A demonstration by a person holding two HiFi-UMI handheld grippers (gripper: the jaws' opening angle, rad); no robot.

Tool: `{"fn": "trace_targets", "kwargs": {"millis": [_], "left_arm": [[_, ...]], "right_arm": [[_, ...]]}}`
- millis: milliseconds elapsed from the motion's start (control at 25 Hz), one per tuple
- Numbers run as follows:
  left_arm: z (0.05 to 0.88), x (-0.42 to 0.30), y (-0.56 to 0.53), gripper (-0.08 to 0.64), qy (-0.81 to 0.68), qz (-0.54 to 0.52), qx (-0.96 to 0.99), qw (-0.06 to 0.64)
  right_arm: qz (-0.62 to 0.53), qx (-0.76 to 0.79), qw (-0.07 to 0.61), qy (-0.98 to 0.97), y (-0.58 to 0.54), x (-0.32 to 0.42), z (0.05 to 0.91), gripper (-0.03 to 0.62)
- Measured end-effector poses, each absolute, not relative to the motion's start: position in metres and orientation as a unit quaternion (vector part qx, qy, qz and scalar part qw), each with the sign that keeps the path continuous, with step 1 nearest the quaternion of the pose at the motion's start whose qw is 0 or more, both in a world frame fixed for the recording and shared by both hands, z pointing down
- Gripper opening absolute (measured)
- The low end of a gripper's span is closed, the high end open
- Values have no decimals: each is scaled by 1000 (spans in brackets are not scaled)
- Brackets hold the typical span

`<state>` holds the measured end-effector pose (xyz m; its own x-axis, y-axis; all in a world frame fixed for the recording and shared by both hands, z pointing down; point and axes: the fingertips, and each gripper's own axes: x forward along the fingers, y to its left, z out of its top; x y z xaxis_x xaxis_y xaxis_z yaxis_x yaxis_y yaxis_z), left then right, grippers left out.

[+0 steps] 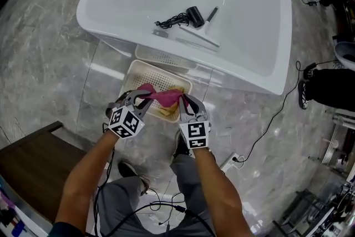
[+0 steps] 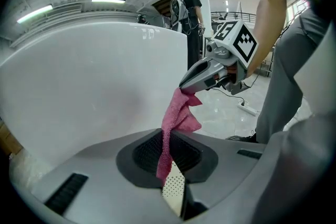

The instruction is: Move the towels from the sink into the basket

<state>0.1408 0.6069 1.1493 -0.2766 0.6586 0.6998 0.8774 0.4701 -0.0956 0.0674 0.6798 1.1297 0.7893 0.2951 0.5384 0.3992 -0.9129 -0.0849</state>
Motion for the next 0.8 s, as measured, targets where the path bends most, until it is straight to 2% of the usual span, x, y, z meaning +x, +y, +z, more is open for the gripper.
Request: {"fn": "trace_targets", "kwargs": {"millis": [800], "left_arm": [[1275, 134, 576, 38, -778, -192, -474, 364]], "right_arm": [[-331, -926, 94, -156, 644, 63, 1272, 32]]}}
